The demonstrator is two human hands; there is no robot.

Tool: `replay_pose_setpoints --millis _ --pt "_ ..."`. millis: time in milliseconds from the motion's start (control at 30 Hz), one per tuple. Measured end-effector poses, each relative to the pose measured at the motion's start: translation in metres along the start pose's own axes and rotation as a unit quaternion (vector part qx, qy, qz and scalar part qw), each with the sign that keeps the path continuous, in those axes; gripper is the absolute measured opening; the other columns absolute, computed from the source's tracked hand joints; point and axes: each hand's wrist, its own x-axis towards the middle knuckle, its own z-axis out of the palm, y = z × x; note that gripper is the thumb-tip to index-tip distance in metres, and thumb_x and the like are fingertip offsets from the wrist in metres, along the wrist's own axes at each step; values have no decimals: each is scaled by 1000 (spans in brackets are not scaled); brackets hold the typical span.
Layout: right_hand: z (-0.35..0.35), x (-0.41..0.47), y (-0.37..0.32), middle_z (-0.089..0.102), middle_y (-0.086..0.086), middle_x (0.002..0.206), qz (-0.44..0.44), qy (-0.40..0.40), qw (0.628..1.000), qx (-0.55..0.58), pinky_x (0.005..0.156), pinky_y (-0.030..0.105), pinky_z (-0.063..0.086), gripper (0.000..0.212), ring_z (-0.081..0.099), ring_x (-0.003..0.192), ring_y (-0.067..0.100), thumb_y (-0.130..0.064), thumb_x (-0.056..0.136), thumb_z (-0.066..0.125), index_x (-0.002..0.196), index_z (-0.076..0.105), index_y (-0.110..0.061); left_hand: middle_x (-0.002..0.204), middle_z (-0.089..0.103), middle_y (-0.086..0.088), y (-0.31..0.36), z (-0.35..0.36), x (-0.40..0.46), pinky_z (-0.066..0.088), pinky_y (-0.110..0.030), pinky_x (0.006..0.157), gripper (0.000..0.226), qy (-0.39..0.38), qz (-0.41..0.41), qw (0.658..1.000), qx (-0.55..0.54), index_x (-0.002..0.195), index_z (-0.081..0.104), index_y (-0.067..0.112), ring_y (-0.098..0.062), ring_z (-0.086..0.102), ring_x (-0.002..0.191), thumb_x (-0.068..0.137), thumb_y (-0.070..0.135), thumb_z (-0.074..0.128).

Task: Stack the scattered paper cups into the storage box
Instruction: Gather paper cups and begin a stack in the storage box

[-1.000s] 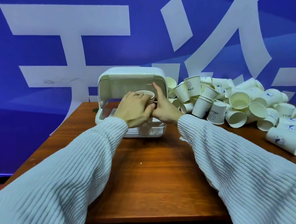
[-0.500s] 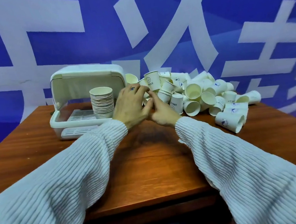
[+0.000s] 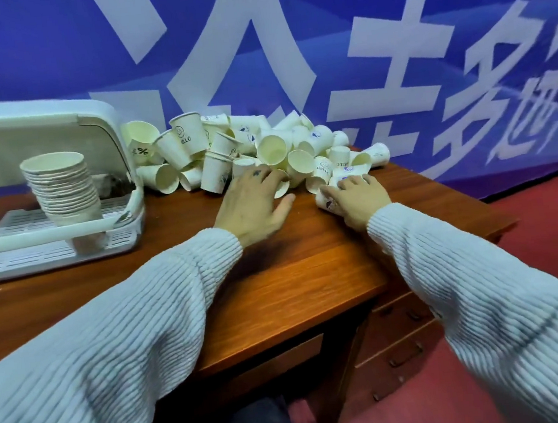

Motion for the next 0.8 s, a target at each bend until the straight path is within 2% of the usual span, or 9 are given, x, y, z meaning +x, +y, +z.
replay_pose_setpoints --millis 67,167,267,400,467,533,600,700,800 --pt "1 -8 4 62 5 132 -10 62 998 -7 101 47 46 38 58 121 31 -41 101 51 138 51 -34 125 63 -5 6 6 0 43 -47 102 50 -13 6 1000 0 132 59 18 -29 53 122 94 49 48" --pt "-5 -20 -7 68 2 121 -17 142 980 136 81 40 48 33 65 109 31 -35 101 49 130 63 -30 140 55 -7 12 17 2 41 -49 108 69 -47 18 999 -5 146 49 18 -29 47 132 86 52 56" --pt "-18 -29 -26 72 6 118 -45 98 929 354 89 43 52 35 66 108 29 -31 96 53 127 68 -26 147 50 -8 15 30 5 37 -49 113 103 -84 40 996 3 160 25 20 -28 43 140 74 66 60" --pt "-25 -32 -27 74 0 108 -50 -1 867 496 94 46 55 45 68 102 19 -44 77 48 111 71 -26 148 50 -9 21 40 4 44 -47 106 97 -118 19 992 -30 161 22 20 -31 53 131 84 57 66" --pt "-20 -29 -22 73 -5 111 10 32 824 566 100 45 53 32 66 106 16 -34 84 51 107 72 -26 144 51 -10 21 40 2 48 -47 100 91 -110 10 993 -35 160 26 21 -33 55 126 87 54 69" --pt "-12 -22 -13 68 -3 118 136 138 807 558 101 40 51 24 63 110 18 -25 90 59 113 67 -23 140 53 -10 19 38 2 46 -46 101 83 -101 -1 994 -32 156 35 21 -32 54 126 89 58 68" --pt "-4 -14 -2 57 8 133 275 190 785 522 102 39 48 44 59 119 28 -22 90 68 132 54 -18 136 55 -8 17 36 2 45 -45 102 78 -94 -8 995 -33 149 45 22 -30 55 125 87 65 66" --pt "9 -7 11 51 14 147 347 106 743 562 108 41 43 69 53 132 34 -25 90 75 148 40 -12 134 56 -5 13 34 1 47 -45 99 80 -93 -17 995 -41 144 49 23 -28 56 123 83 71 66" --pt "19 -5 14 68 7 129 342 63 750 563 87 34 48 33 64 113 26 -23 94 70 126 64 -15 139 58 -5 9 29 -2 47 -45 98 86 -106 -25 993 -50 146 45 24 -28 55 126 79 71 71"
